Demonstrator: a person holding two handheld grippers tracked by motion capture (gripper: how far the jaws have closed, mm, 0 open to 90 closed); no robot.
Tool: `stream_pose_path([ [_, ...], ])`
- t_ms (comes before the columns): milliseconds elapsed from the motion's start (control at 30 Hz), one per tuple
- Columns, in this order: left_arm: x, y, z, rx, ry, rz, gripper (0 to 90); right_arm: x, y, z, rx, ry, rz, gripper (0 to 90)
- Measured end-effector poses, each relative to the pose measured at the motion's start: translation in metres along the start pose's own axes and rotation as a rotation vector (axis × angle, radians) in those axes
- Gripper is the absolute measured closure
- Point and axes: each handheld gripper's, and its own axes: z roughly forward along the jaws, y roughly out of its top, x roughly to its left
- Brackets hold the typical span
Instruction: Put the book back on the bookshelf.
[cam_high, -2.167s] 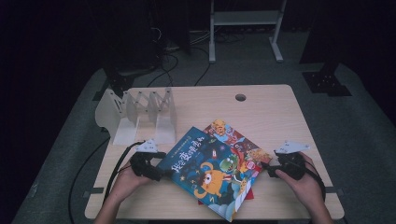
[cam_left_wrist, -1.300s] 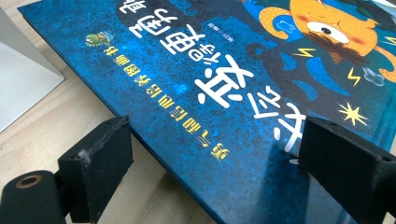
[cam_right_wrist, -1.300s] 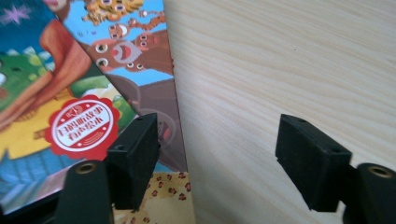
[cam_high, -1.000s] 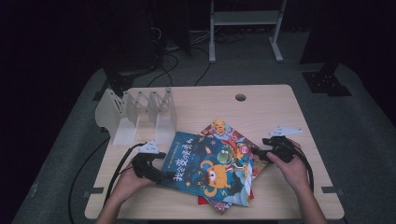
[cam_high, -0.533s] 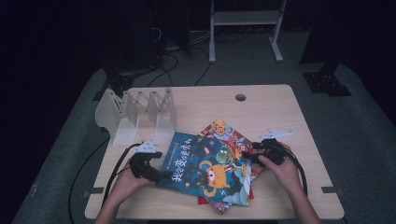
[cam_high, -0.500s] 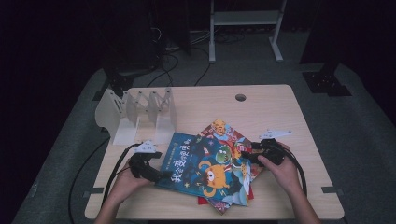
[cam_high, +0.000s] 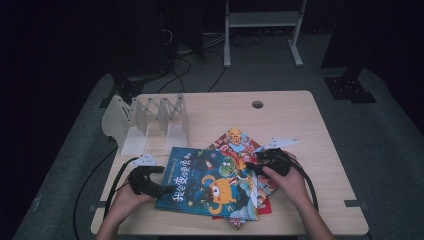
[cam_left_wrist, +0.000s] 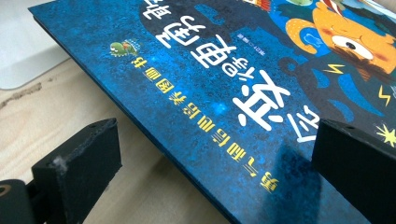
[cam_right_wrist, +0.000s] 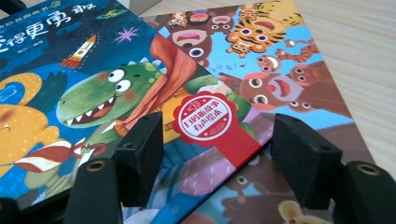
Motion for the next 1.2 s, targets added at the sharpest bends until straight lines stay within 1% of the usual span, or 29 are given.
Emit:
stream_pose_path([
  [33,0.0,-0.001,-0.001,0.002,-0.001,0.003,0.8,0.001,0.0,0.0,-0.002,0.001,-0.007,34.0],
  [167,0.0,-0.002,-0.001,0.006,-0.009,-0.015,0.7,0.002,0.001,0.0,0.007,0.003,-0.014,34.3],
  [200,0.0,-0.002,-0.001,0.006,-0.009,-0.014,0.7,0.002,0.001,-0.002,0.009,0.011,-0.035,38.0],
  [233,0.0,-0.002,-0.001,0.006,-0.01,-0.013,0.7,0.002,0.001,-0.004,0.013,0.013,-0.038,41.6],
  [267,0.0,-0.002,-0.001,0.007,-0.01,-0.01,0.7,0.002,0.001,-0.004,0.013,0.013,-0.038,41.6],
  [300,0.0,-0.002,-0.001,0.005,-0.011,-0.012,0.7,0.003,0.0,-0.007,0.013,0.008,-0.052,45.2],
  [333,0.0,-0.002,-0.001,0.004,-0.011,-0.015,0.7,0.003,-0.001,-0.011,0.015,-0.005,-0.072,51.4],
  [367,0.0,-0.003,-0.001,0.004,-0.013,-0.02,0.7,0.001,-0.004,-0.018,0.009,0.002,-0.08,60.2],
  [467,0.001,-0.003,-0.001,0.006,-0.017,-0.026,0.7,0.0,-0.008,-0.026,0.015,0.028,-0.094,74.2],
  [500,0.001,-0.003,-0.001,0.007,-0.018,-0.026,0.7,0.0,-0.009,-0.028,0.028,0.038,-0.102,78.9],
  [533,0.001,-0.003,-0.001,0.008,-0.017,-0.027,0.7,0.0,-0.009,-0.028,0.028,0.038,-0.102,78.9],
  [600,0.0,-0.003,-0.001,0.008,-0.016,-0.023,0.7,0.001,-0.012,-0.031,0.047,0.072,-0.115,87.0],
  [633,0.0,-0.003,-0.001,0.009,-0.017,-0.023,0.7,0.001,-0.015,-0.033,0.06,0.086,-0.136,89.2],
  [700,0.001,-0.003,-0.001,0.008,-0.021,-0.026,0.7,0.002,-0.019,-0.035,0.086,0.104,-0.156,89.5],
  [733,0.001,-0.003,-0.001,0.007,-0.023,-0.029,0.7,0.003,-0.021,-0.036,0.088,0.116,-0.165,89.6],
  [767,0.001,-0.003,-0.001,0.011,-0.023,-0.031,0.0,0.004,-0.024,-0.038,0.089,0.142,-0.167,89.6],
  [833,0.002,-0.003,0.0,0.014,-0.032,-0.036,0.0,0.005,-0.026,-0.041,0.097,0.164,-0.176,89.6],
  [867,0.002,-0.003,0.0,0.014,-0.033,-0.038,0.0,0.005,-0.026,-0.042,0.103,0.175,-0.173,89.6],
  [933,0.003,-0.003,0.001,0.012,-0.034,-0.046,0.0,0.007,-0.027,-0.042,0.106,0.189,-0.187,89.5],
  [967,0.003,-0.003,0.001,0.012,-0.035,-0.046,0.0,0.007,-0.027,-0.042,0.106,0.189,-0.187,89.5],
  [1033,0.004,-0.003,0.001,0.018,-0.043,-0.052,0.0,0.01,-0.026,-0.04,0.107,0.203,-0.209,89.5],
  [1067,0.005,-0.003,0.002,0.017,-0.05,-0.062,0.0,0.01,-0.025,-0.04,0.109,0.207,-0.21,89.5],
  [1133,0.005,-0.003,0.002,0.019,-0.054,-0.067,0.0,0.01,-0.025,-0.039,0.109,0.21,-0.21,89.5],
  [1200,0.007,-0.004,0.002,0.025,-0.061,-0.08,0.0,0.012,-0.023,-0.037,0.115,0.213,-0.218,89.5],
])
